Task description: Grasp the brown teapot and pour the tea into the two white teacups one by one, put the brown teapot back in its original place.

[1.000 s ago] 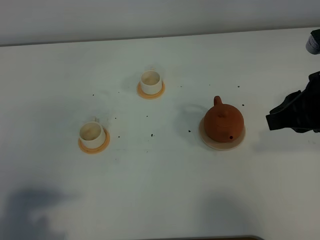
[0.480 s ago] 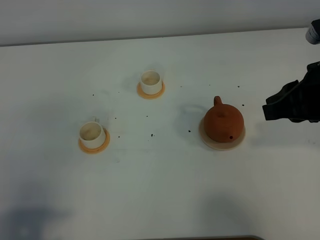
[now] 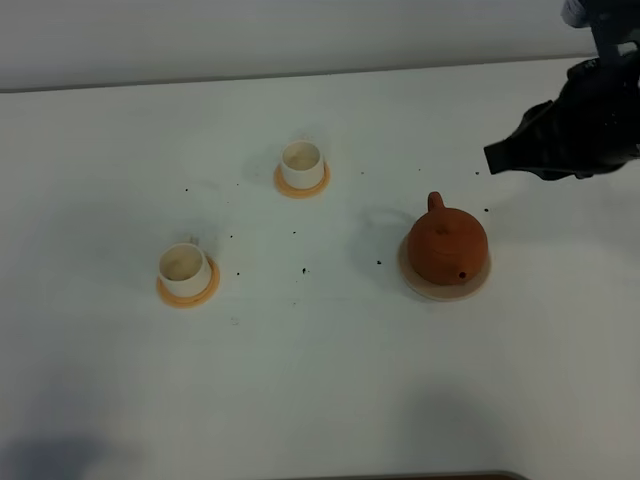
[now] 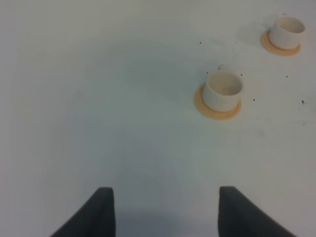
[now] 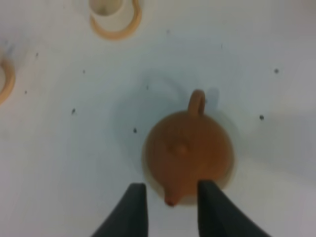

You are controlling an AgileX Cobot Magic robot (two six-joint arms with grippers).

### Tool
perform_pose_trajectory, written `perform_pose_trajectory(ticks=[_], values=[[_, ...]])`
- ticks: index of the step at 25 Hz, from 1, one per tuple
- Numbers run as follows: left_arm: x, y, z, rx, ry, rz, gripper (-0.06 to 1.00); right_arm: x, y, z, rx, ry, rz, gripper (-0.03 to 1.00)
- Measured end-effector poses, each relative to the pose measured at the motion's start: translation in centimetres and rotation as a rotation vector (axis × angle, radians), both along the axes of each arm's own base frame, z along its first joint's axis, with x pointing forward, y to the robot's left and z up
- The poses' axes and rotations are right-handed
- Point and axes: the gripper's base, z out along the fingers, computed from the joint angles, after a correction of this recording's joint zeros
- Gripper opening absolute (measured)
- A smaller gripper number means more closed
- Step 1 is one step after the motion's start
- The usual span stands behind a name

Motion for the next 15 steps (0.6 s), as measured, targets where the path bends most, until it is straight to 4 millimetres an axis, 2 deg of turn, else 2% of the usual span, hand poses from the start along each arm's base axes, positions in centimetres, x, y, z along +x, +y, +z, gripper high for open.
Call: perform_pose_trajectory(ticks=[4, 9, 15], values=[[0.0, 0.0, 0.0, 0.000, 0.000, 0.000, 0.47, 2.6, 1.5, -0.3, -0.022, 0.045, 0.018, 0.24], [0.0, 0.0, 0.0, 0.000, 0.000, 0.000, 0.47, 5.8, 3.5, -1.7, -0.069, 0.170, 0.042, 0.24], [0.0, 0.0, 0.0, 0.000, 0.000, 0.000, 0.47, 9.2, 5.3, -4.5, -0.121, 0.264, 0.042, 0.26]])
